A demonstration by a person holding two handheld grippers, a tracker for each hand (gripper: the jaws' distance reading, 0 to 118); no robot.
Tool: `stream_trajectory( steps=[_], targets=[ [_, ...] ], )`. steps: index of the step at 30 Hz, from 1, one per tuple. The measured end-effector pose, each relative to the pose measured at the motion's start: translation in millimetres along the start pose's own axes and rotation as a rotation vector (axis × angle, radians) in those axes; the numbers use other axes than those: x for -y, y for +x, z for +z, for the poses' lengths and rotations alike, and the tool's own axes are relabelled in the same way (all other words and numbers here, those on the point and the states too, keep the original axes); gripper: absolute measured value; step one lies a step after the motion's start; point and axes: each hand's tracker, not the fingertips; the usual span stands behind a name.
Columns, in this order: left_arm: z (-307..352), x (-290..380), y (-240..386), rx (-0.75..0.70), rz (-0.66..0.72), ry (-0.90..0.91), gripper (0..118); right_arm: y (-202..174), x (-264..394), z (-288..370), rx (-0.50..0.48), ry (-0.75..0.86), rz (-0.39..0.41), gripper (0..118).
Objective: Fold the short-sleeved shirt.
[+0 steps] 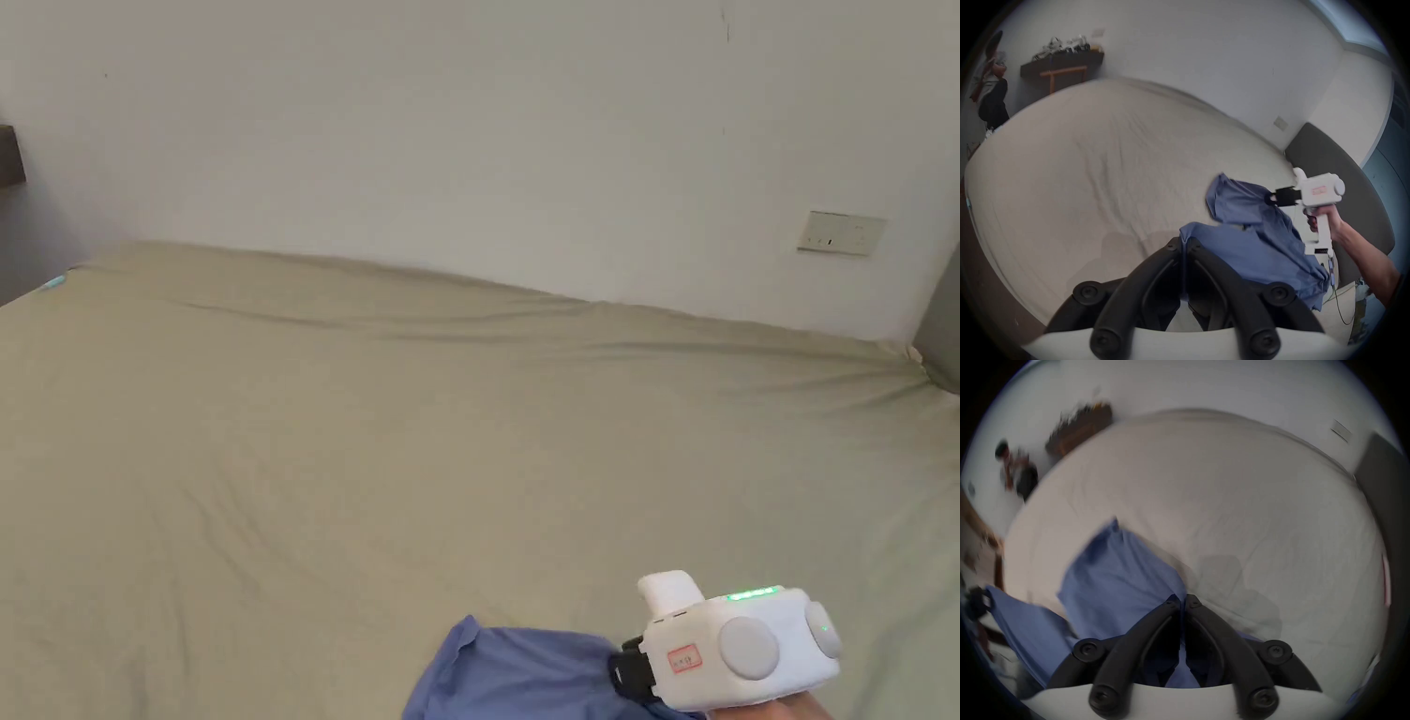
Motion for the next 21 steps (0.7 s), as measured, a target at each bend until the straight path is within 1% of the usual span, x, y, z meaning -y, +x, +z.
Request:
stream_trajectory(
  steps=[1, 2, 3, 4, 5, 8, 9, 11, 12, 13, 15, 17, 19, 20, 21],
  targets=[
    [4, -7, -3, 0.018, -0.004, -0.026, 1, -4, 18, 41, -0.027, 0.048, -0.032, 4],
    [10, -15, -6, 0.033, 0.01, -0.029, 1, -3, 21, 68, -0.023, 0.088, -0.042, 4],
    [18, -23, -7, 0.061, 0.053, 0.002, 1, 0, 18, 96, -0.021, 0.127, -0.044, 4],
    [26, -31, -7, 0.078, 0.052, 0.021, 1, 3, 16, 122, -0.016, 0.174, -0.044, 4],
    [37, -43, -5, 0.069, 0.023, 0.045, 1, -14, -3, 153, -0.003, 0.228, -0.057, 4],
    [71, -82, 0, 0.059, -0.066, 0.165, 1, -11, -16, 252, -0.017, 0.381, -0.11, 4],
    [86, -98, 3, 0.067, -0.068, 0.213, 1, -12, -24, 274, -0.017, 0.428, -0.131, 4],
    [114, -127, 14, 0.095, -0.092, 0.269, 1, -13, -34, 338, -0.009, 0.509, -0.142, 4],
    [129, -141, 19, 0.079, -0.112, 0.32, 1, -16, -35, 367, 0.007, 0.549, -0.135, 4],
    [144, -155, 23, 0.079, -0.139, 0.355, 1, -12, -42, 388, 0.044, 0.584, -0.123, 4],
    [171, -180, 32, 0.074, -0.165, 0.418, 1, -15, -43, 437, 0.081, 0.631, -0.104, 4],
    [192, -203, 37, 0.058, -0.192, 0.463, 1, -15, -46, 472, 0.098, 0.67, -0.108, 4],
    [210, -230, 41, -0.002, -0.215, 0.493, 1, -16, -47, 506, 0.125, 0.707, -0.114, 4],
    [217, -242, 40, -0.02, -0.207, 0.503, 1, -17, -46, 520, 0.131, 0.724, -0.13, 4],
    [225, -255, 38, -0.003, -0.188, 0.512, 1, -16, -47, 530, 0.138, 0.742, -0.139, 4]
  ],
)
